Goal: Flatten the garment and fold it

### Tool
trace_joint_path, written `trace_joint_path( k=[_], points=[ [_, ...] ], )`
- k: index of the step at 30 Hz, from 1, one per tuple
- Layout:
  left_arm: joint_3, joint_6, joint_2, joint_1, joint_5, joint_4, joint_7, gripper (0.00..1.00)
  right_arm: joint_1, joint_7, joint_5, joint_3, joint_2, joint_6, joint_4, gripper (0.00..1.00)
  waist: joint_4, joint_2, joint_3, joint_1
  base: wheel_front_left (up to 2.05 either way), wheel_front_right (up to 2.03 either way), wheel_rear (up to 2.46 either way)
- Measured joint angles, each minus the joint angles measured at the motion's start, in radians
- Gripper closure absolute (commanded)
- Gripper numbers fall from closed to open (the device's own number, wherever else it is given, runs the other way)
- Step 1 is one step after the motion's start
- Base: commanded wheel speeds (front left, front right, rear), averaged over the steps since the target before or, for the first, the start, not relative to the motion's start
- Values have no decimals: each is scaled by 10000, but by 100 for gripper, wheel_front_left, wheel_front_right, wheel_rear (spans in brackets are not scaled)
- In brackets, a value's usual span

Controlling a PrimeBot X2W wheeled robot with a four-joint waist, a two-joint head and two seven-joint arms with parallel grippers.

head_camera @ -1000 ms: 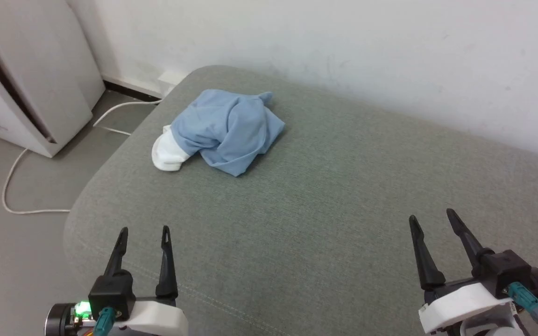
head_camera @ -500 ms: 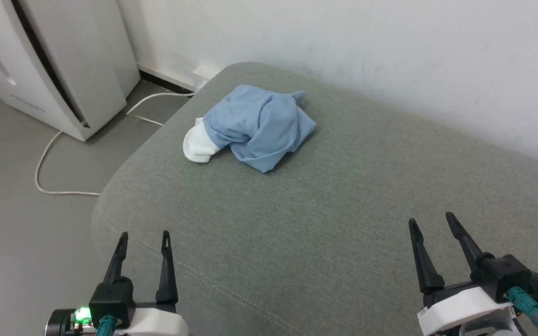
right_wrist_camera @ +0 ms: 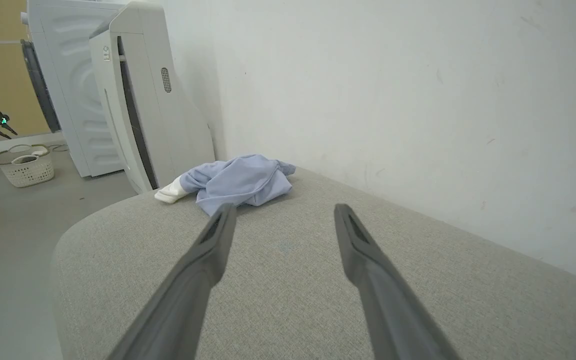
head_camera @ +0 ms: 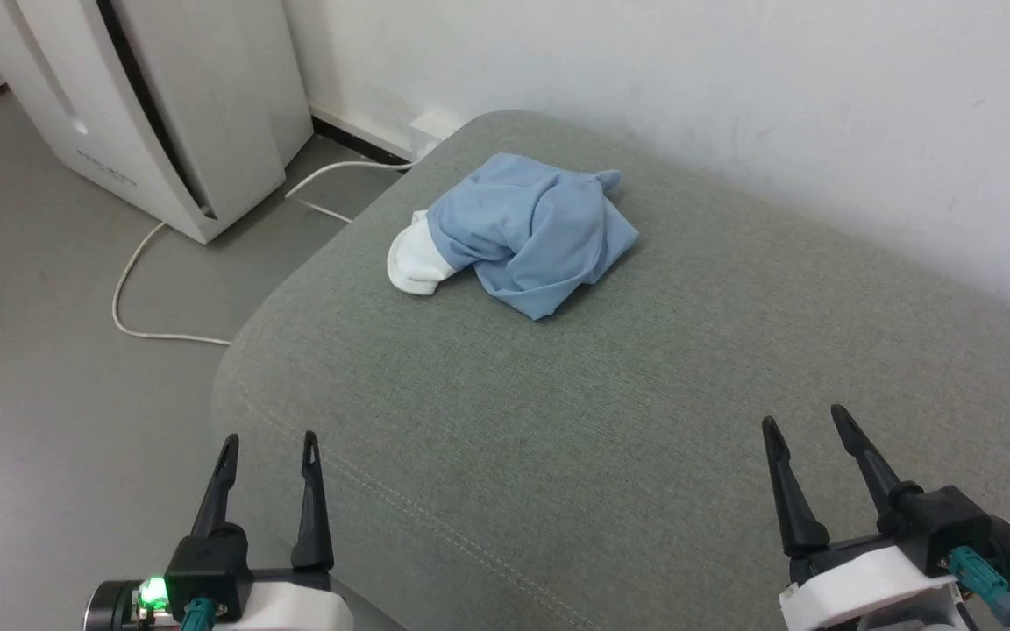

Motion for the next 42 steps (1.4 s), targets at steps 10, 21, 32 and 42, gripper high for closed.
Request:
trace_joint_path(
  k=[10,21,32,42],
  points=[
    [-27,0,-4,9,-27,33,-31,0,2,-59,-13,-10,2,0,35,0,79,0,90,0,0,0,0],
    [-550,-1244,414,-1097,-278,1570,-36,0,-43,-61,-648,19,12,0,-33,0,-113,0,693,-1,0,0,0],
    [-320,-2119,1490,-5583,-1490,3335,1415,0,-779,19,-1889,330,19,2,-1062,0,-803,0,2556,2,0,0,0],
    [-2487,-2217,3095,-9797,-4577,5490,4702,0,-1486,669,-2297,232,-362,0,-3033,0,-1767,0,4626,3,0,0,0]
  ],
)
